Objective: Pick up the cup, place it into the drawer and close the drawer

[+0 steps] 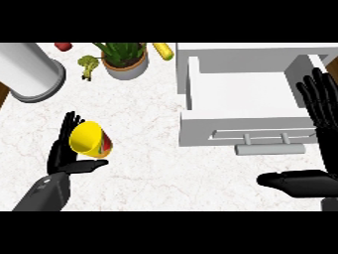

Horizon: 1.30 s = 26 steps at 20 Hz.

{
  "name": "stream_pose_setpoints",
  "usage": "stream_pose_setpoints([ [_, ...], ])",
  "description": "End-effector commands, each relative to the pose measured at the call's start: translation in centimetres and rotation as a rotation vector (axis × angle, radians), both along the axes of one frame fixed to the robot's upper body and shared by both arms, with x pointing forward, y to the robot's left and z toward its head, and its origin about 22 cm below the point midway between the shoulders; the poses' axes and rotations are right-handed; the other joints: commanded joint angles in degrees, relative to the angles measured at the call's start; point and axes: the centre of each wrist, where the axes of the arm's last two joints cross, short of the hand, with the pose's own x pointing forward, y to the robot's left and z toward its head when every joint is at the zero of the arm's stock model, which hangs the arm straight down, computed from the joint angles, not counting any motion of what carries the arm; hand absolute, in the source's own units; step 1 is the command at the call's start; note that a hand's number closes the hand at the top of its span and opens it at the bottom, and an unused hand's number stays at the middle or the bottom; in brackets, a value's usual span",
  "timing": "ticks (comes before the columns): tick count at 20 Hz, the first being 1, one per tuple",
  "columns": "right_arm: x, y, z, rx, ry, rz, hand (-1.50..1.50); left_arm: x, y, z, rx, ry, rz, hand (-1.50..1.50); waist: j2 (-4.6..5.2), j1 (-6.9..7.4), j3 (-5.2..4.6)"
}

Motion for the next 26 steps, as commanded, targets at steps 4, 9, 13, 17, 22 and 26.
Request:
stream_pose_setpoints([
  [4, 0.0, -0.8, -0.4, 0.014, -0.001, 0.009, -1.5, 0.4, -0.6, 0.2, -0.171, -0.123, -0.126, 1.5, 0.1, -0.41, -0.04],
  [9, 0.7, 0.7, -0.9, -0.009, 0.01, 0.002, -1.5, 2.7, -2.3, 1.4, -0.256, -0.153, -0.176, 1.5, 0.24, -0.15, -0.08],
  [13, 0.6, -1.7, -0.3, -0.013, 0.012, 0.002, -1.5, 3.0, -2.6, 1.8, -0.23, -0.224, -0.153, 1.5, -0.03, -0.09, 0.01],
  [17, -0.4, -1.9, 0.6, -0.022, 0.025, -0.006, -1.5, -0.8, -0.7, -0.6, -0.195, -0.227, -0.004, 1.5, -0.21, 0.21, 0.03],
  [22, 0.2, 0.1, -0.8, -0.002, 0.011, -0.009, -1.5, -0.1, 0.5, 0.4, -0.177, -0.307, 0.034, 1.5, -0.24, 0.65, 0.05],
  [26, 0.5, -1.7, 0.7, -0.034, 0.007, -0.015, -1.5, 2.5, 0.2, 2.6, -0.213, -0.374, -0.011, 1.5, -0.34, 0.59, 0.07],
])
